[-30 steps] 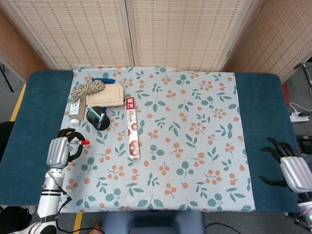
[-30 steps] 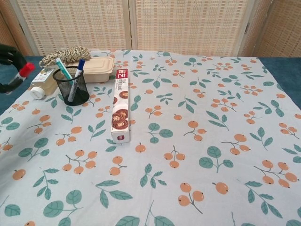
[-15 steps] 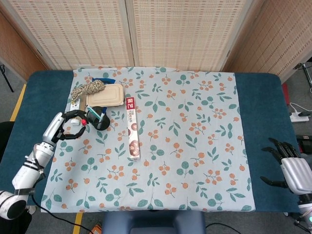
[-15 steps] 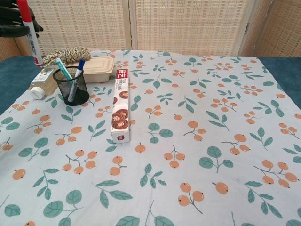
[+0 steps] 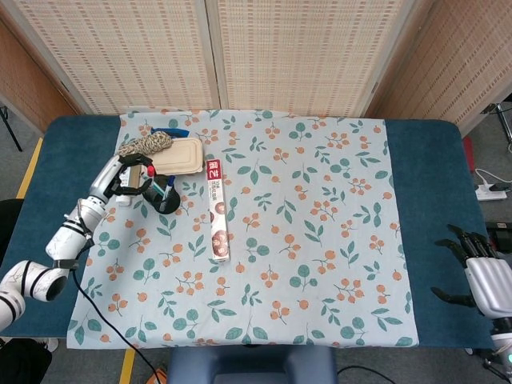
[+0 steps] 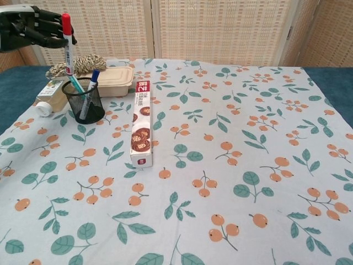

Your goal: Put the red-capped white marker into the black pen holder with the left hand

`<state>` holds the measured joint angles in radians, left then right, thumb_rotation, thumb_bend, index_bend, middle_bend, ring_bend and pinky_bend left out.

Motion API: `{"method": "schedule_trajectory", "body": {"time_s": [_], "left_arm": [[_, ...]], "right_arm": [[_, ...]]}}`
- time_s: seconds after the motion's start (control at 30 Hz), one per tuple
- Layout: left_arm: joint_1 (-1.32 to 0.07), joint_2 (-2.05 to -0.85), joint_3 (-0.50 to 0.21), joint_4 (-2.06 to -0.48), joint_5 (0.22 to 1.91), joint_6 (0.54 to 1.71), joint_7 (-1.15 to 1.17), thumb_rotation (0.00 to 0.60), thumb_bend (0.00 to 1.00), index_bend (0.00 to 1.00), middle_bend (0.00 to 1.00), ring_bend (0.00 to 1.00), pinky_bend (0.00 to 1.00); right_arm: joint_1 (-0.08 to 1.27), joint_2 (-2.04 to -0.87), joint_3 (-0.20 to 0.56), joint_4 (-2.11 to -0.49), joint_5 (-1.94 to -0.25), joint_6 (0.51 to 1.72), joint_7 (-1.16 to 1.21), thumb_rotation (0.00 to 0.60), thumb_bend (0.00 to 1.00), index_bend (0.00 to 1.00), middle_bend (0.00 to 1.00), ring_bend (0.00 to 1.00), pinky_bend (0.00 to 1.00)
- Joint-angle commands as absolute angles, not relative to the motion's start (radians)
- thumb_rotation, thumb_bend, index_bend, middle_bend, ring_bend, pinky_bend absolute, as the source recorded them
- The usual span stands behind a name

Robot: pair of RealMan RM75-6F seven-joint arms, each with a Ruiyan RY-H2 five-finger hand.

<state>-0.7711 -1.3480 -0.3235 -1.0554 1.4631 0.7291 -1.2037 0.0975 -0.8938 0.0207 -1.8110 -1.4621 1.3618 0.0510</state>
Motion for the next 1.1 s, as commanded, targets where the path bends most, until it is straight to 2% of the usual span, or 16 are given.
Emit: {"method": "schedule_trajectory", "body": {"time_s": [0.03,0.27,0.63,0.73,0.9,0.97,1.1], "left_arm": [[-0.796,-1.395,-0.277,-0.982,1.491,0.731,-1.285,0.6,0.39,0.57,0.61,0.23,0.19],[-0.81,-1.455,-0.208,-0.866,1.517,0.74,-1.4,0.6,0.39,0.57,0.61,0.23,0.19],[-0.828,-1.498,-0.155,-0.798,1.536,0.754,-1.457,0.6,0.39,0.56,0.57,0.21,0.18],[-0.836,-1.498,-0.139,-0.793,1.544,0.761,-1.468,0.6,0.39,0.5,0.47,0.17,0.17],[-0.847,-1.486,-0.113,-0.799,1.559,0.774,-1.488,0.6,0.39,0.27,0.19,0.02,0.11],[-0.851,-1.482,-0.104,-0.798,1.561,0.778,-1.494,0.6,0.4,0.21,0.11,0.0,0.1],[-0.854,-1.481,-0.099,-0.794,1.552,0.783,-1.481,0.6,0.4,0.15,0.03,0.0,0.08]], "right_arm": [[0.103,-0.899,0.023,-1.815,-1.452,1.351,0.039,0.6,0.0,0.26,0.06,0.11,0.1],[0.108,-0.904,0.028,-1.816,-1.43,1.336,0.025,0.6,0.0,0.26,0.06,0.11,0.1],[0.109,-0.903,0.03,-1.813,-1.425,1.33,0.035,0.6,0.0,0.26,0.06,0.11,0.1],[0.109,-0.901,0.03,-1.812,-1.426,1.33,0.04,0.6,0.0,0.26,0.06,0.11,0.1],[0.108,-0.9,0.03,-1.811,-1.429,1.331,0.044,0.6,0.0,0.26,0.06,0.11,0.1],[0.109,-0.9,0.03,-1.811,-1.43,1.331,0.046,0.6,0.0,0.26,0.06,0.11,0.1],[0.11,-0.9,0.031,-1.809,-1.428,1.328,0.049,0.6,0.0,0.26,0.06,0.11,0.1]]}}
